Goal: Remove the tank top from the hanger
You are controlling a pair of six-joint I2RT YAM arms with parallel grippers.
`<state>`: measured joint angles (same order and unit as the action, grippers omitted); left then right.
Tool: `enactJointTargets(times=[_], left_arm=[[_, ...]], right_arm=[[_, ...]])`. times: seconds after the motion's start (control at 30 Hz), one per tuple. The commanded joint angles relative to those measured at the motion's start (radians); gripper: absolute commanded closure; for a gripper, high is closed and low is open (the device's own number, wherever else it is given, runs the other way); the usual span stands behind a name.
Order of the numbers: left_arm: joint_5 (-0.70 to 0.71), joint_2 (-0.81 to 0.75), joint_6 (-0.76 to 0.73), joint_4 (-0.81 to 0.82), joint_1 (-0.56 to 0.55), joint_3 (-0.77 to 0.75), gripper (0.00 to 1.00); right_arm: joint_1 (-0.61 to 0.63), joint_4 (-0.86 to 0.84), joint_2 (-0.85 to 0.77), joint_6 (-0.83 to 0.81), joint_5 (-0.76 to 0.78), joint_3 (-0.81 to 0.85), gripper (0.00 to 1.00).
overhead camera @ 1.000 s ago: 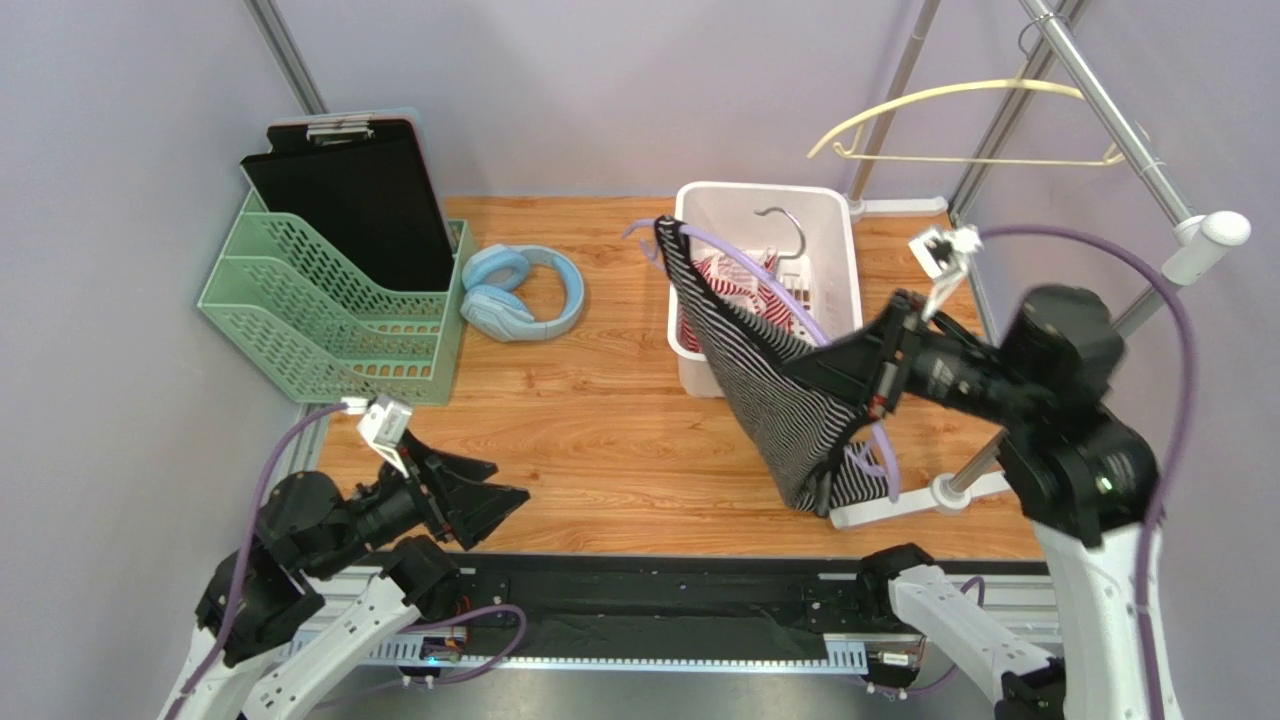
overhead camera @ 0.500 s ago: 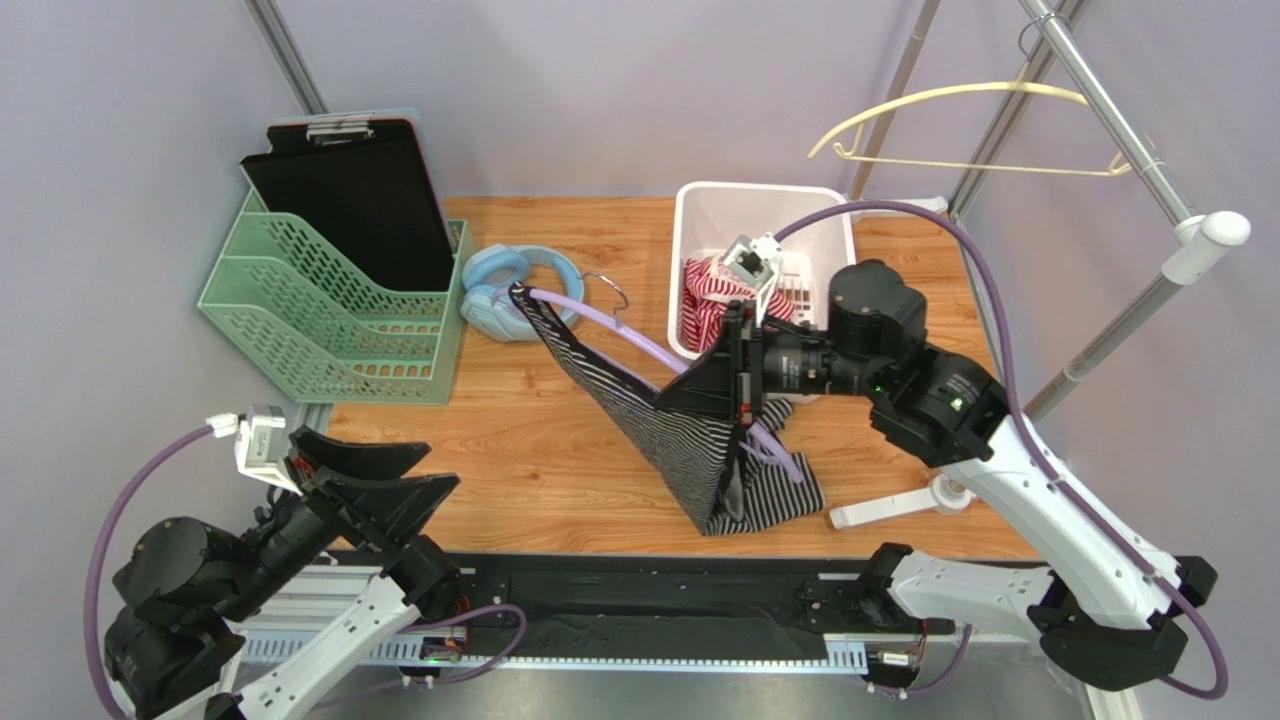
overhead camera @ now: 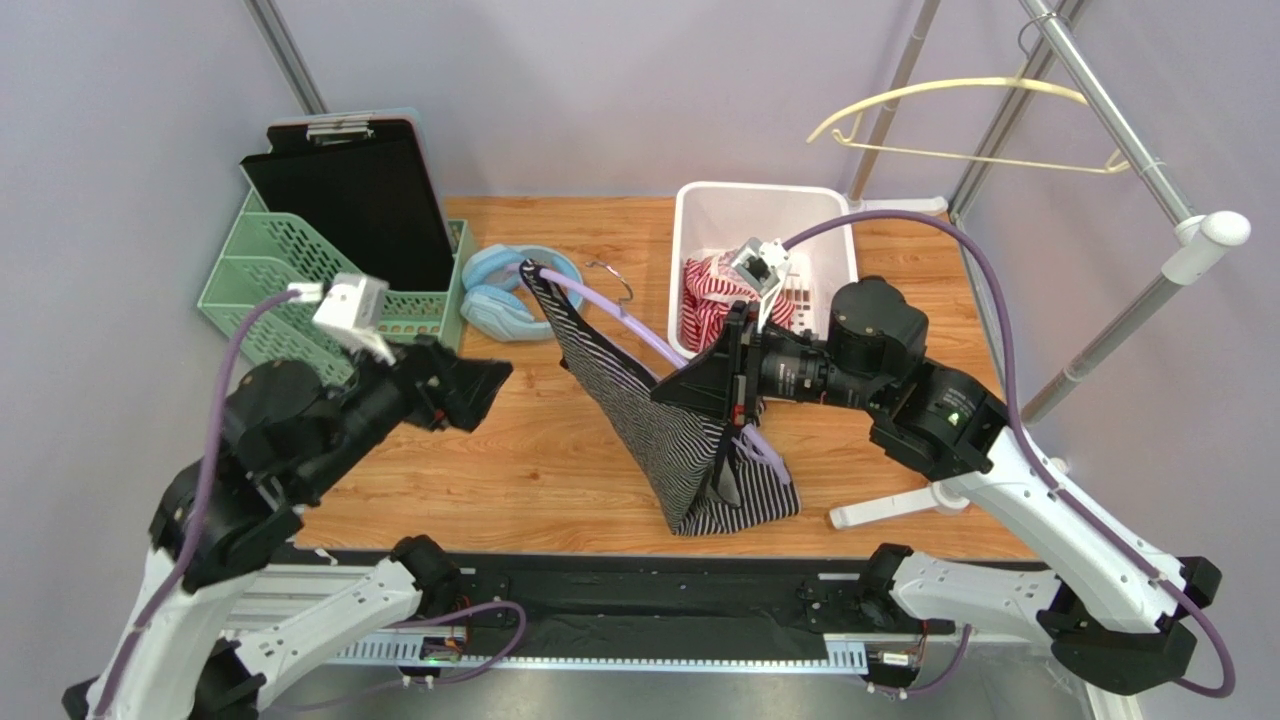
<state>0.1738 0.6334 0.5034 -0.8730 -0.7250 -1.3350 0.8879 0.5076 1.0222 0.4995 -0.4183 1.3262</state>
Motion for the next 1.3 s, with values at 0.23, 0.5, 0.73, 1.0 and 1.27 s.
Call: enactJointTargets(times=[0.23,0.5,0.73,1.0,1.27], left_arm=[[0.062,0.333,-0.187,0.109,0.003,-0.205,0.10],[0.050,0.419,-0.187,0.140,0.004,-0.231,0.26],[0.033,0.442,-0.193,0.163,0.004,-0.250,0.39],[-0.086,0.431,-0.174,0.180,0.004,-0.241,0.28],[-0.085,0.437,-0.172,0.212,0.004,-0.213,0.27]], right_arm=[[0.006,-0.107,-0.109,0.014,0.049,-0.048,1.00],[0.005,-0.087,-0.154,0.027,0.050,-0.073,1.00],[0.006,-0.070,-0.182,0.028,0.038,-0.091,1.00],[0.005,-0.049,-0.188,0.024,0.062,-0.108,1.00],[0.006,-0.054,-0.186,0.045,0.047,-0.110,1.00]])
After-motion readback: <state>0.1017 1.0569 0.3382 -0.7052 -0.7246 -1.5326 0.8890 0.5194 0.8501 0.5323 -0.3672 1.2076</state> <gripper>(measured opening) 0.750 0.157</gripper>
